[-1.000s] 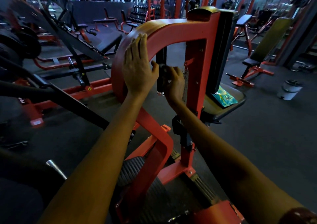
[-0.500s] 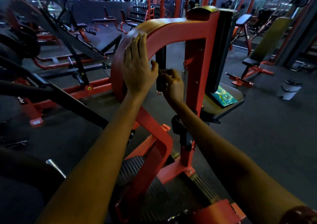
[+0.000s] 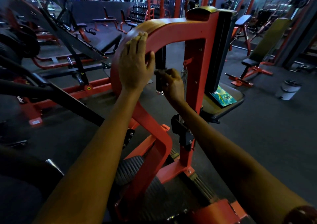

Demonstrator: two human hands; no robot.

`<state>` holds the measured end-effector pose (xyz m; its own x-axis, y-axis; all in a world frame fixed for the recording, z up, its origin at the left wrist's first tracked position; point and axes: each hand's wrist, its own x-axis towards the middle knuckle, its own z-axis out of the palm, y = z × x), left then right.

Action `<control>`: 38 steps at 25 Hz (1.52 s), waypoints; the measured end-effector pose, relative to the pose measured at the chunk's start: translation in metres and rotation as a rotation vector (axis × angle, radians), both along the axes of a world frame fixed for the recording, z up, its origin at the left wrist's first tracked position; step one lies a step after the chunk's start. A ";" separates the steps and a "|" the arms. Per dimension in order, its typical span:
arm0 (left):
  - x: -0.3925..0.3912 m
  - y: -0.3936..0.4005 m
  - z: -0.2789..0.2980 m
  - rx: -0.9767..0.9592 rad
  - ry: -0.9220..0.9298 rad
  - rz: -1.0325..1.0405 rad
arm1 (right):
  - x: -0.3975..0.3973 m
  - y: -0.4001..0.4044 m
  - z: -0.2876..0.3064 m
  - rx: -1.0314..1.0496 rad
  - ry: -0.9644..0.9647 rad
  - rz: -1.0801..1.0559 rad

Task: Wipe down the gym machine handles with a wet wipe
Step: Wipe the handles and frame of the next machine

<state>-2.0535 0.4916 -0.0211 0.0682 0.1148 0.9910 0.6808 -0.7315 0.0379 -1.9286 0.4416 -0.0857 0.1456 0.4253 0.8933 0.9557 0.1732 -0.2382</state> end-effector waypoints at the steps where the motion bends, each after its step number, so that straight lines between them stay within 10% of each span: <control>1: 0.001 0.001 -0.004 0.004 0.030 0.044 | 0.003 0.003 -0.006 -0.009 -0.065 -0.013; 13: 0.005 0.004 -0.009 -0.066 -0.024 -0.003 | 0.024 -0.002 -0.030 -0.089 -0.171 0.001; 22: 0.006 -0.001 -0.007 -0.145 -0.055 -0.040 | 0.009 0.017 0.061 0.223 0.493 0.028; 28: 0.006 -0.001 -0.009 -0.117 -0.054 -0.028 | 0.012 0.007 0.022 -0.016 0.463 -0.002; 33: 0.005 -0.002 -0.008 -0.097 -0.051 -0.013 | 0.013 0.024 0.065 0.058 0.802 0.104; 38: 0.005 -0.005 -0.007 -0.123 -0.042 -0.020 | -0.003 0.014 0.035 0.062 0.607 0.002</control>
<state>-2.0483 0.4863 -0.0279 0.0302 0.2342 0.9717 0.6624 -0.7328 0.1560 -1.9315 0.4555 -0.0507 0.6356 0.3760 0.6742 0.6523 0.2055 -0.7296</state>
